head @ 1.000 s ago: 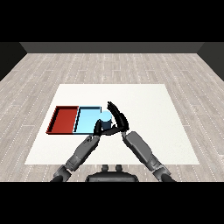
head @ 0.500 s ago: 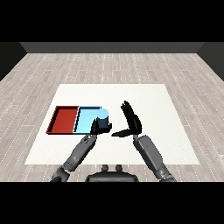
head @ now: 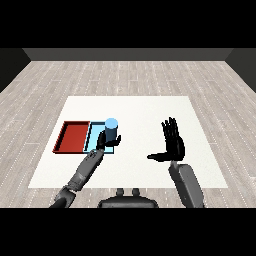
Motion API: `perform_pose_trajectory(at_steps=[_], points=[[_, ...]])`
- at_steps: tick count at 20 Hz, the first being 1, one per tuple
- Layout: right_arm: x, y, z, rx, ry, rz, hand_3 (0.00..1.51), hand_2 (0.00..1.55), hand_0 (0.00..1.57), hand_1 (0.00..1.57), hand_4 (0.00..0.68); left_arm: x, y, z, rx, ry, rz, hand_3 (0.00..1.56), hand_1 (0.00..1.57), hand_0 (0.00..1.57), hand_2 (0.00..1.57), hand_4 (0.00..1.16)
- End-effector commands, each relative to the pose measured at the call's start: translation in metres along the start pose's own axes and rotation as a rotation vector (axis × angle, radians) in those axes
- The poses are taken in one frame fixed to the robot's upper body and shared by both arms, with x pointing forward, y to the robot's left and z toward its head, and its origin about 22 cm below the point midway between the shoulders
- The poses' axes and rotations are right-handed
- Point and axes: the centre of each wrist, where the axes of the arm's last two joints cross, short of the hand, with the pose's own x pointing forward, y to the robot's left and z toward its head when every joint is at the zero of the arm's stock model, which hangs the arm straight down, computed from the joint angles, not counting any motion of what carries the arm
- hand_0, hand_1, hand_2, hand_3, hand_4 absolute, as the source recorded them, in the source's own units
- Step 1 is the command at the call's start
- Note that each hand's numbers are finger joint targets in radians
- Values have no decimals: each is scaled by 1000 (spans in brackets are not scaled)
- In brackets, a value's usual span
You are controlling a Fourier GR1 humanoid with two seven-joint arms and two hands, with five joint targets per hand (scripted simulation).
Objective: Pick the blue can and put it in the blue box
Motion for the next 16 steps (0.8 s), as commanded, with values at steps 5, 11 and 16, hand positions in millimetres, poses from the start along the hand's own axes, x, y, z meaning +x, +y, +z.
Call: perform_pose_trajectory(at_steps=[5,11,16], points=[[6,-30,10,-99,16,38,0,0,0,0,0,-15,95,-23,170,205,-95,1498,1571,1571,1571,1108],[16,-43,16,-102,-1,62,0,0,0,0,0,-38,107,-32,207,353,-173,1508,1571,1571,1571,1058],[-16,-44,1,-121,50,38,0,0,0,0,0,-45,133,-34,233,503,-286,1401,1571,1571,1548,991]])
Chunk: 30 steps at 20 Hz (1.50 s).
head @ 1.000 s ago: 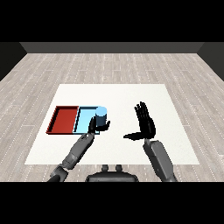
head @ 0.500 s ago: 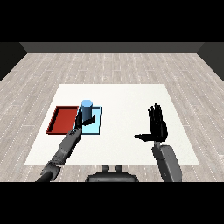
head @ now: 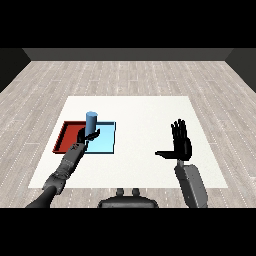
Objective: Pick the blue can and put it in the blue box
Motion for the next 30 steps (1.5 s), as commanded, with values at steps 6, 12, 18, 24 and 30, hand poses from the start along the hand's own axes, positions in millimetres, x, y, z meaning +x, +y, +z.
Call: perform_pose_trajectory(at_steps=[6,12,18,24,30], points=[[-19,-17,-21,-45,26,-13,0,0,0,0,0,2,-22,-4,-13,208,-182,1188,1571,1571,1467,938],[-23,-21,-4,-56,32,-32,0,0,0,0,0,-50,-31,25,-118,317,-237,543,1500,1500,1398,854],[-26,-31,-7,-48,22,-9,0,0,0,0,0,-37,-40,21,-150,352,-255,478,861,861,878,651],[-15,-21,-5,-42,23,-62,0,0,0,0,0,-38,-20,14,-7,308,-250,0,0,0,0,0],[-20,-13,-7,-31,9,-74,0,0,0,0,0,-2,-25,1,272,10,-51,0,0,0,0,0]])
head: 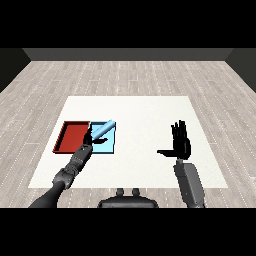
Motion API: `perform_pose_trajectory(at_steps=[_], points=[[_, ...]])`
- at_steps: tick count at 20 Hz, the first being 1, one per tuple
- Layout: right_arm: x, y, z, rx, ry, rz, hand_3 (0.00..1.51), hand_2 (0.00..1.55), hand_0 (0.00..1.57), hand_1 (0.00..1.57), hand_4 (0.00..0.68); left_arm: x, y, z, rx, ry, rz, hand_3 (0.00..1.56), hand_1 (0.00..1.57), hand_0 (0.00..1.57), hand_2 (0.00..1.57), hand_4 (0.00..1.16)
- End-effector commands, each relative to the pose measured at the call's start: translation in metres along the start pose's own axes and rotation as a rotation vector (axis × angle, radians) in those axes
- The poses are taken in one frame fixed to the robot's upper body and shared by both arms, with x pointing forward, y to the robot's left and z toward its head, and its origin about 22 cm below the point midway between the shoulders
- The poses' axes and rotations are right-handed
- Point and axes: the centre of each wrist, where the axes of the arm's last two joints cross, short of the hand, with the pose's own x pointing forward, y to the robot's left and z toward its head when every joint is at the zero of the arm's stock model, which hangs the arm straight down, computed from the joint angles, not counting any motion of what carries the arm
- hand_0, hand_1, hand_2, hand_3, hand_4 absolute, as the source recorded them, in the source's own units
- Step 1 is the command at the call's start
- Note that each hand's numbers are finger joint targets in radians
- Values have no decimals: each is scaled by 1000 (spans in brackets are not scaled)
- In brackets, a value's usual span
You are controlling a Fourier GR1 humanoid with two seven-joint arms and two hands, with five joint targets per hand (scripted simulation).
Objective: Pick the blue can and put it in the blue box
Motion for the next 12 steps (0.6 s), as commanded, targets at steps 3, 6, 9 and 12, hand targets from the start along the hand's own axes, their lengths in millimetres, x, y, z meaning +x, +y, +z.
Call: perform_pose_trajectory(at_steps=[3,6,9,12], points=[[10,-3,-1,1,-6,-1,0,0,0,0,0,27,27,-13,180,-361,180,0,0,0,0,0],[-4,7,-3,9,14,-32,0,0,0,0,0,27,17,-1,62,-538,310,0,0,0,0,0],[-1,-16,8,12,38,47,0,0,0,0,0,37,-8,21,-8,-702,415,0,0,0,0,0],[1,-8,-2,17,41,64,0,0,0,0,0,26,-1,37,-56,-775,489,0,0,0,0,0]])
